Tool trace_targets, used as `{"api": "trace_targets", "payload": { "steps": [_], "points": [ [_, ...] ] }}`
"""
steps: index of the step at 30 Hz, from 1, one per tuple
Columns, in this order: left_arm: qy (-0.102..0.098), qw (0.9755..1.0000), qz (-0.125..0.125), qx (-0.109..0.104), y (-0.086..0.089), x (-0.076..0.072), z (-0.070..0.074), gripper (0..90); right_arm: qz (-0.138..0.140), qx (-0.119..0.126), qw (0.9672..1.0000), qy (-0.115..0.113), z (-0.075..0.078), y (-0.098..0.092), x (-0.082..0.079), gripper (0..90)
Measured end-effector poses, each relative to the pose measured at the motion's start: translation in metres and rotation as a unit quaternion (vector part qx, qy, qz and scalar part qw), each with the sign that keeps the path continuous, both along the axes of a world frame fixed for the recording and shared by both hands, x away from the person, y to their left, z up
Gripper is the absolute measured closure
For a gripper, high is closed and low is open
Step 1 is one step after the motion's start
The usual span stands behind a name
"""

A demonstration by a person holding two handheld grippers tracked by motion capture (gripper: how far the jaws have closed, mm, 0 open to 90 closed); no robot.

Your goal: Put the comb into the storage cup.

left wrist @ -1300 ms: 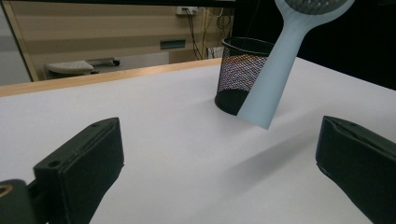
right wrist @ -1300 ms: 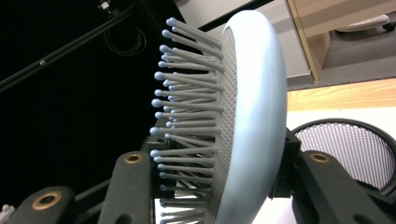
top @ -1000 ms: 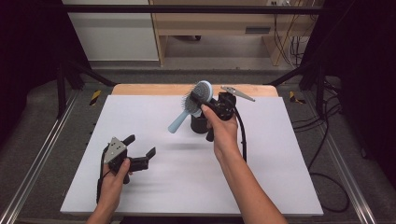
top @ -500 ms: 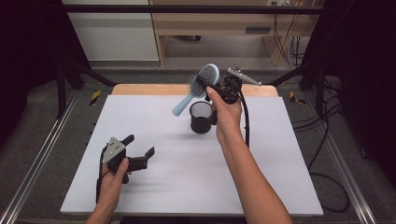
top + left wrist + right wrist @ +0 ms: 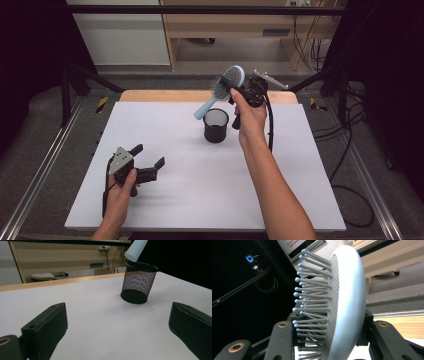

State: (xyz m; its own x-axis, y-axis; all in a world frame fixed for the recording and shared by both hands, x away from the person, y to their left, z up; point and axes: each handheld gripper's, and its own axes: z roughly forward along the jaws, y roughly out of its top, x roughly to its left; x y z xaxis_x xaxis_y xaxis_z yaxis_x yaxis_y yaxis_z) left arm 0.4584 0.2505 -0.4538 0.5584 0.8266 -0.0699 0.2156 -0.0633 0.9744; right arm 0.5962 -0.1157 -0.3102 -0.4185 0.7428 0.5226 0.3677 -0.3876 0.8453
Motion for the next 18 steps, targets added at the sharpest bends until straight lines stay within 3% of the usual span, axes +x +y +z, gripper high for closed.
{"api": "trace_targets", "payload": {
  "steps": [18],
  "points": [
    [0.000, 1.0000, -0.002, -0.001, 0.000, 0.000, 0.000, 2.5, -0.027, -0.016, 0.9995, -0.005, 0.002, -0.022, 0.004, 54.5]
  ]
}}
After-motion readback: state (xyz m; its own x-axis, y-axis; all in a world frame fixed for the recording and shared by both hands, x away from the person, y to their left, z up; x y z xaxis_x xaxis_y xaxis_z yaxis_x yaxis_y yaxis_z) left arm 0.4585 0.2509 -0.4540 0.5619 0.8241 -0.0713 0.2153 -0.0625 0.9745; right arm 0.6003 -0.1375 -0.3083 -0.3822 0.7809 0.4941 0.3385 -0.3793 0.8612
